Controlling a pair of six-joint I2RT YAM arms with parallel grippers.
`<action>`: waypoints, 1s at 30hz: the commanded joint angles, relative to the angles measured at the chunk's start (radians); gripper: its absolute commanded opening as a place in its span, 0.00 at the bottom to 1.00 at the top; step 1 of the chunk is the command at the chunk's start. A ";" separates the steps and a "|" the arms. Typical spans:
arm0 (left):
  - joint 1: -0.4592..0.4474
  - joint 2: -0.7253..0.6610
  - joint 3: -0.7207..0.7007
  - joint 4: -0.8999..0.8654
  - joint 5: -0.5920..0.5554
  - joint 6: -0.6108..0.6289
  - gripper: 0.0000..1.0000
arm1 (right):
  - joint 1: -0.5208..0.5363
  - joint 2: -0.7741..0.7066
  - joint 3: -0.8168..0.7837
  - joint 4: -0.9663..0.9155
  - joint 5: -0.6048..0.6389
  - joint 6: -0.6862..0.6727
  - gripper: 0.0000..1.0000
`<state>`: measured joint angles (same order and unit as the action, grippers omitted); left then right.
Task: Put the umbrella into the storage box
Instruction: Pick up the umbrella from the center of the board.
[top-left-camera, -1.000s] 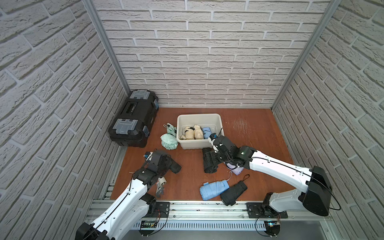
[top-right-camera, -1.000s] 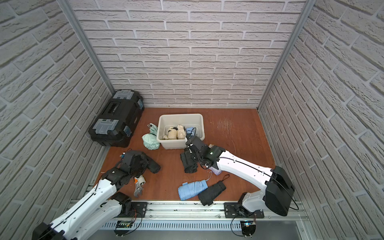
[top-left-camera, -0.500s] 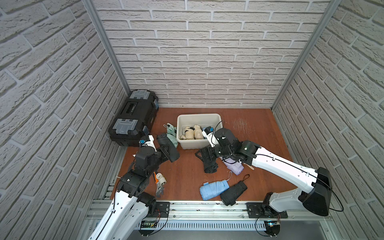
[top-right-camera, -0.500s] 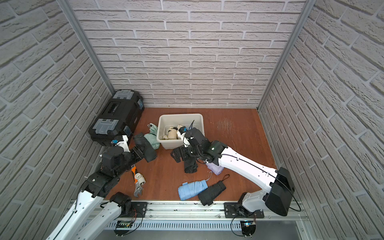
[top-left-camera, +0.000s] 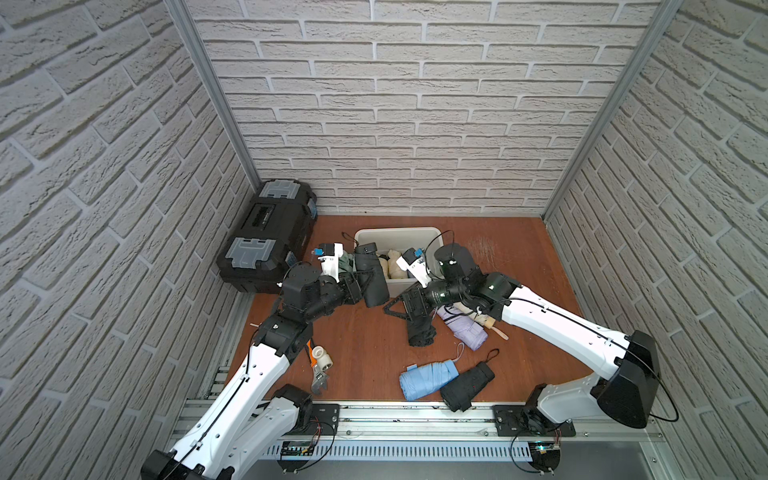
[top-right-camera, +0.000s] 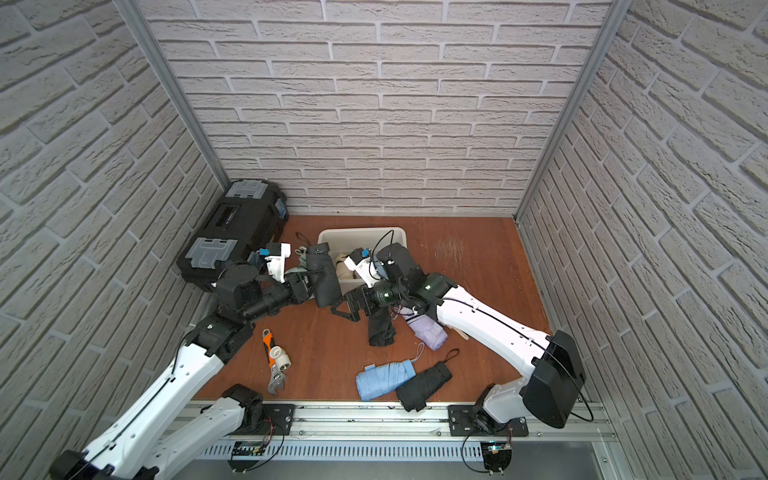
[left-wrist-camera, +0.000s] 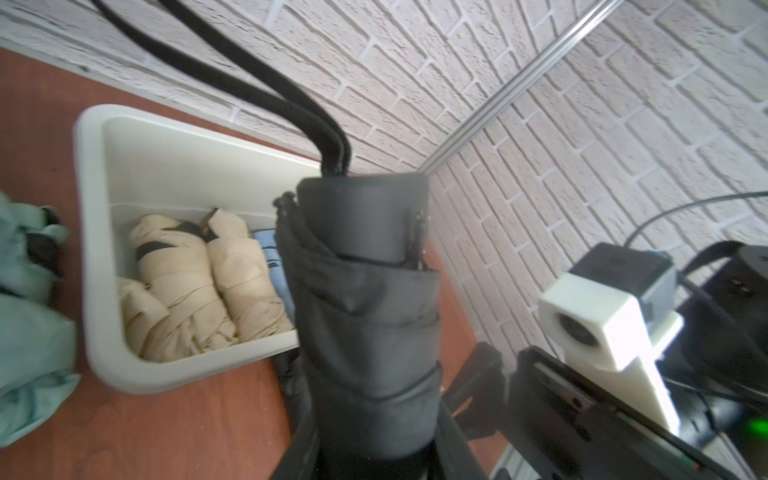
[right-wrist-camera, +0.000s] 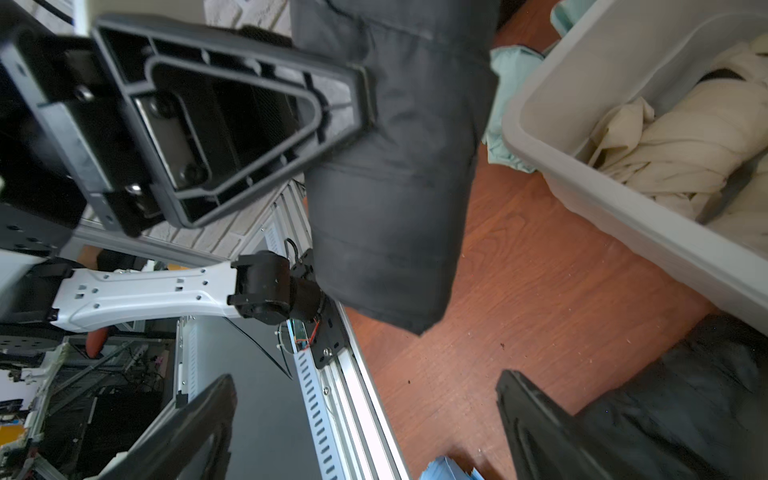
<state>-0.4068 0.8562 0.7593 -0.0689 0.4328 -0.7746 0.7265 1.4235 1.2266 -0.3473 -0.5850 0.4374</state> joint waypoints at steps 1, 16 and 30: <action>-0.030 0.026 0.062 0.241 0.145 -0.010 0.00 | -0.040 -0.035 -0.030 0.154 -0.075 0.084 0.98; -0.076 0.155 0.064 0.504 0.213 -0.109 0.00 | -0.125 -0.103 -0.120 0.362 -0.177 0.209 0.91; -0.080 0.170 0.058 0.502 0.198 -0.106 0.00 | -0.126 -0.069 -0.113 0.452 -0.213 0.274 0.53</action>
<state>-0.4801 1.0405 0.7845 0.3595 0.6292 -0.8928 0.5926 1.3540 1.1049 0.0074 -0.7502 0.7002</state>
